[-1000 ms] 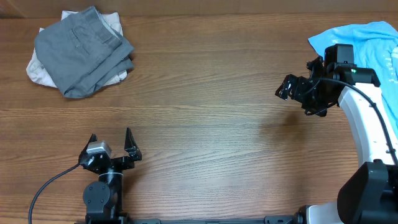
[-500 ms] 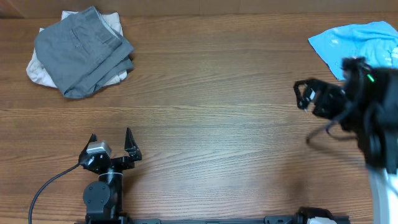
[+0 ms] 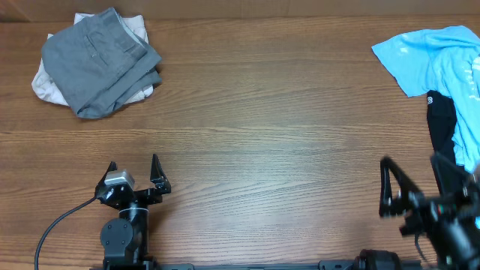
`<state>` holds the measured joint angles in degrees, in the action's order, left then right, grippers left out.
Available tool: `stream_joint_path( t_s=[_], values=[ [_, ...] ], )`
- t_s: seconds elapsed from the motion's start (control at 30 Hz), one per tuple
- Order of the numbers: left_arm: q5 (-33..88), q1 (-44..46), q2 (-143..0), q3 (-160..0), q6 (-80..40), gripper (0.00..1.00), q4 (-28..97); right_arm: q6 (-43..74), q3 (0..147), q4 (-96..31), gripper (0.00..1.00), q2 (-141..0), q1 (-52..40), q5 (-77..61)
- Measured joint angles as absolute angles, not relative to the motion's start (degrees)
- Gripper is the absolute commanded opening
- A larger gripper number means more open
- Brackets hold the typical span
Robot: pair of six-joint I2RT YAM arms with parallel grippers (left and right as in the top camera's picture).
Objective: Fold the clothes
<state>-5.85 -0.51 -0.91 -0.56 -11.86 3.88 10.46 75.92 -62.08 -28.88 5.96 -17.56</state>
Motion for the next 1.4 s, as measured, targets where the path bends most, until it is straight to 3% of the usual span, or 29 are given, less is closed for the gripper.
stream_joint_path(
  t_s=[0.3, 0.53, 0.97, 1.4],
  values=[
    [-5.85, -0.51, -0.91, -0.56, -11.86, 1.0, 3.88, 10.44, 75.92, -68.51, 1.0, -25.12, 5.96, -17.06],
    [-5.85, -0.51, -0.91, -0.56, -11.86, 1.0, 3.88, 9.41, 69.17, -66.63, 1.0, -20.88, 5.96, -16.84],
    [-5.85, -0.51, -0.91, -0.49, -11.84, 1.0, 3.9, 9.17, 34.94, -38.81, 1.0, -1.89, 2.42, -20.14],
    [-5.85, -0.51, -0.91, -0.49, -11.84, 1.0, 3.9, 10.17, 14.92, -12.05, 1.0, -0.84, 1.28, -18.63]
  ],
)
